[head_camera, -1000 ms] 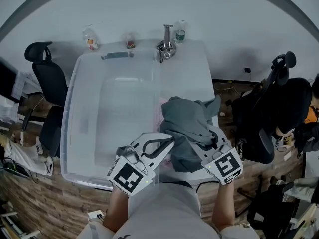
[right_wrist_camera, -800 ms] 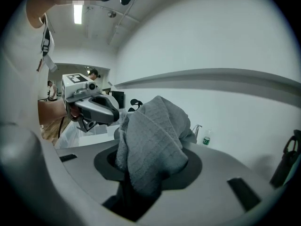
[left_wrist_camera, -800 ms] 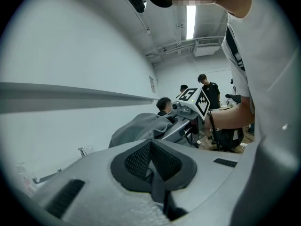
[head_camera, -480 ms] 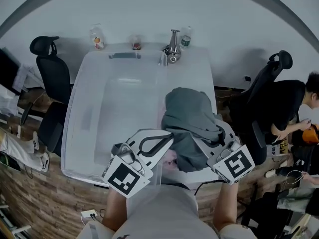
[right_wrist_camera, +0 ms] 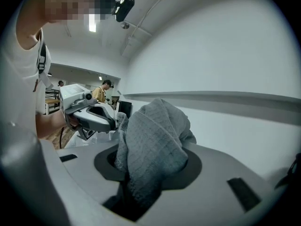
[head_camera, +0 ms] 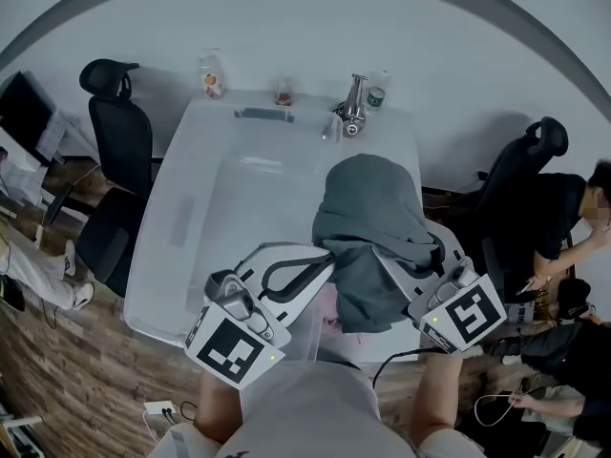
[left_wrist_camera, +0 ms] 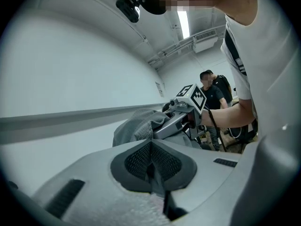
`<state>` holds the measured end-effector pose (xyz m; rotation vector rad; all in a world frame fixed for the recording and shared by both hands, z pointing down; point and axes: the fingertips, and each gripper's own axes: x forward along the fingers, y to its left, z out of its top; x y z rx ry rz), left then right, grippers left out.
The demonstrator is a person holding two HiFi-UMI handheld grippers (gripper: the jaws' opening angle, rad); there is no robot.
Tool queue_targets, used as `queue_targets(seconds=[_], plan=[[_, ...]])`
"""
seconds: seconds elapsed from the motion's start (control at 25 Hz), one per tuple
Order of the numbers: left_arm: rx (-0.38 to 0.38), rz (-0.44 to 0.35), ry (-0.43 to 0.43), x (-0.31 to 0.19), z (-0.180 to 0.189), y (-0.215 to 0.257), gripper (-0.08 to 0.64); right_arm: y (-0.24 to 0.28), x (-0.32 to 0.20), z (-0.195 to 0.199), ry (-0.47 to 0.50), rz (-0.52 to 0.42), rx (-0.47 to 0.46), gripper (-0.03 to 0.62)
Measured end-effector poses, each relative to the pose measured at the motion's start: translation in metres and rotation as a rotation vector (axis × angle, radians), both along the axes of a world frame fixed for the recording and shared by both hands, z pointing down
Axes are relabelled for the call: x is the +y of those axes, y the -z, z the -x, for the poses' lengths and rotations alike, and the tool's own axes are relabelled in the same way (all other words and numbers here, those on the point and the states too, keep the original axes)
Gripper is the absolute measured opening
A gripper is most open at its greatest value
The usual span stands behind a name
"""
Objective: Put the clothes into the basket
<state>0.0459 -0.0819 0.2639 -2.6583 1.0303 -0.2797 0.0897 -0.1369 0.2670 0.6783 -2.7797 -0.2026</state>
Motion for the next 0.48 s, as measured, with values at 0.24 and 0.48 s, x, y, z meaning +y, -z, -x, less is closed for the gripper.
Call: queue_targets(seconds=[0.24, 0.48], plan=[[-0.003, -0.045, 0.040, 0.016, 0.015, 0.020, 0.005, 0.030, 0.013, 0.021, 0.045, -0.052, -0.001, 0.156], [-0.017, -0.091, 0.079, 0.008, 0.037, 0.032, 0.005, 0.041, 0.004, 0.048, 0.087, -0.073, 0.004, 0.156]])
